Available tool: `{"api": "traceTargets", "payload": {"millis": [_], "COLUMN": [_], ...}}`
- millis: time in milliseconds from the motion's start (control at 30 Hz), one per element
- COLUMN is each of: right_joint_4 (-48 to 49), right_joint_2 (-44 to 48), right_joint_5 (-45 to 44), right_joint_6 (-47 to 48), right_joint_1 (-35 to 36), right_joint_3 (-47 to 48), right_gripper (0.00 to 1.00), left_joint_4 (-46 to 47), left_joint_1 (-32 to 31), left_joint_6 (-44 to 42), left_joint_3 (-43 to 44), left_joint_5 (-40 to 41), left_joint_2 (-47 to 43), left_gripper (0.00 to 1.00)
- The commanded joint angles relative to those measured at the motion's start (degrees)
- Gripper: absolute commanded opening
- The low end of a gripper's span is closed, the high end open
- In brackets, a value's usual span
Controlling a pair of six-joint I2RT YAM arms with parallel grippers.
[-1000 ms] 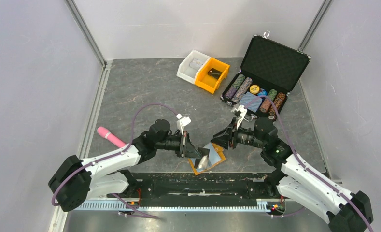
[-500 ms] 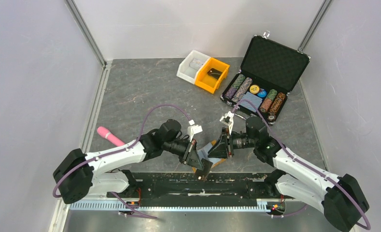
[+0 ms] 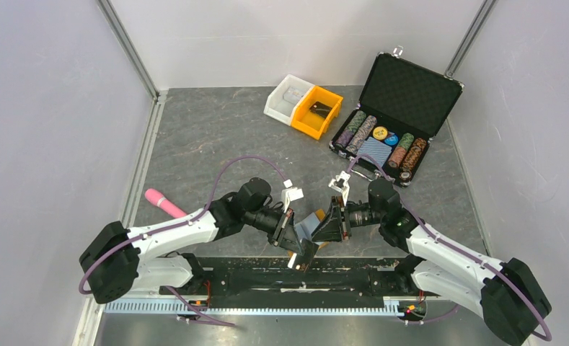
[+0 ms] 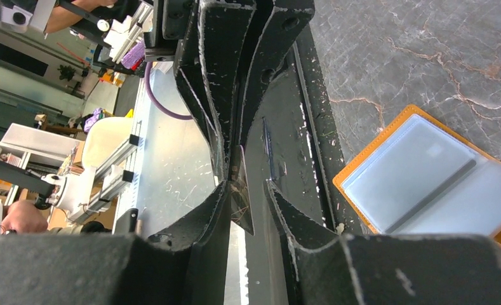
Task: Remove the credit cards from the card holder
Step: Remove the credit card from the card holder.
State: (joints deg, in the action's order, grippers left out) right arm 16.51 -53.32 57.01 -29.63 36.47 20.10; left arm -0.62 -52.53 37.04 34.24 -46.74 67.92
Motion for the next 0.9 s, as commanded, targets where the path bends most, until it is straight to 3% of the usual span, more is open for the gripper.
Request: {"api": "traceTargets", "payload": {"millis": [0,867], "right_joint_4": [4.5,16.4], "right_joint_2": [0.0,-1.3], "right_joint_5": [1.5,2.8], "right_joint_6": [-1.1,-8.4], "right_joint_1": [-0.1,2.0], "right_joint_3": [-0.2,-4.6], "right_gripper": [0.27,0.24], "left_joint_4": [2.3,4.8], "left_joint_1": [-0.2,-0.2], "left_joint_6": [-1.9,-0.7], "left_joint_3": [2.1,2.1], "left_joint_5": [-2.1,-2.1], "left_joint_2": [0.7,1.3], "left_gripper": [0.03,0.02]}}
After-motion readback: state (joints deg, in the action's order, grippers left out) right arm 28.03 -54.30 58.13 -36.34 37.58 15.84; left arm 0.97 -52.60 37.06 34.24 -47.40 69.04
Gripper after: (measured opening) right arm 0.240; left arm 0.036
